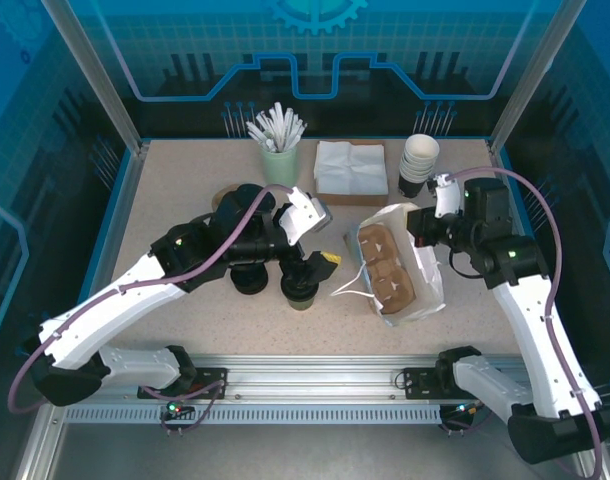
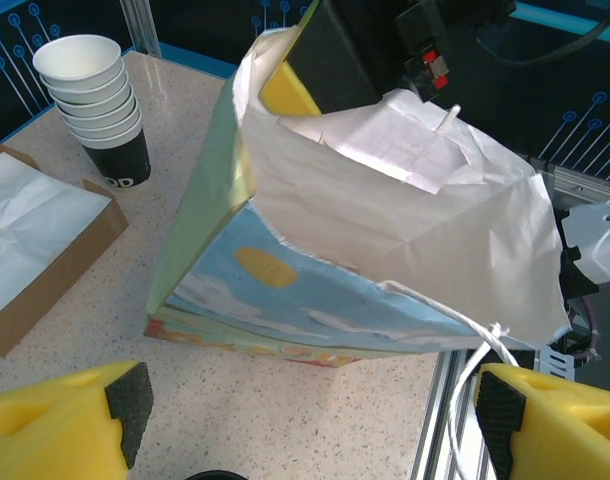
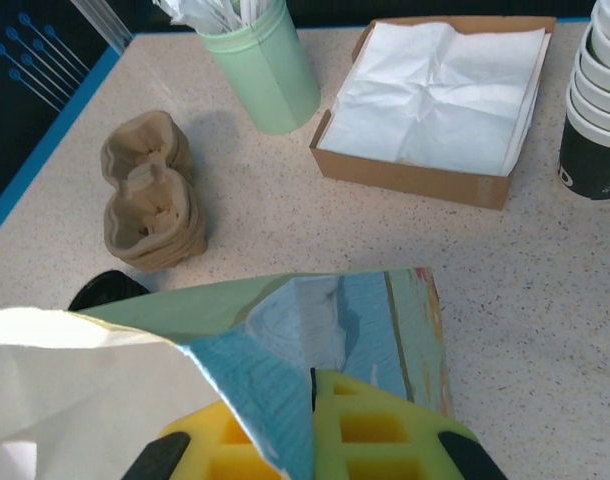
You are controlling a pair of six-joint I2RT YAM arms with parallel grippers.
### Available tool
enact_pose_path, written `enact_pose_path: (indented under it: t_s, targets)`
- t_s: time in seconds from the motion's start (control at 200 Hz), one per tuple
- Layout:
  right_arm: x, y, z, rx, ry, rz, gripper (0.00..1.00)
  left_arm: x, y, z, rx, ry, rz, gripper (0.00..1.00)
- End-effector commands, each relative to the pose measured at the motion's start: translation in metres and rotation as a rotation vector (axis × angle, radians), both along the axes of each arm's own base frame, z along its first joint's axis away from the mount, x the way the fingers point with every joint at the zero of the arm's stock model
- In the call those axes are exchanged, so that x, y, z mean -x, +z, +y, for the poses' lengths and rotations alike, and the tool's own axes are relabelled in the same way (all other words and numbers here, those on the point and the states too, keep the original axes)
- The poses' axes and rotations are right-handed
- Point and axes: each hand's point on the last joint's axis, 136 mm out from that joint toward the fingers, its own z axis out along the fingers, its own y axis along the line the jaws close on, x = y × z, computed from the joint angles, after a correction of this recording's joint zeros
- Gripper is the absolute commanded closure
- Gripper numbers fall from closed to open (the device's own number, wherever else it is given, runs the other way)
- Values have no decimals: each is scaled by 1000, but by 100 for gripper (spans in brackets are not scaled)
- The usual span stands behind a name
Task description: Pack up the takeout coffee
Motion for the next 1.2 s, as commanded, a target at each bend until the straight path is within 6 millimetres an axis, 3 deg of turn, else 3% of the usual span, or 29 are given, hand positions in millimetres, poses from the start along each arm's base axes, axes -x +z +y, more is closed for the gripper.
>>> enact_pose_path:
  t_s: [0.0, 0.28, 0.64, 0.89, 1.191]
  targets:
    - [2, 20, -1, -39, -29, -88, 100, 4, 7, 4, 39, 3, -5, 14]
    - [18, 31, -5, -75, -52, -152, 100, 6, 5, 3, 45, -10, 0, 14]
    - [21, 23, -16, -149, -203, -36, 100, 12, 20, -8, 139, -35, 68, 17]
    - [19, 14, -29, -241, -420, 109, 100, 7, 37, -29, 210, 43, 164, 29]
    - [19, 12, -37, -337, -604, 160, 100, 8, 41, -64, 227, 157, 233, 38]
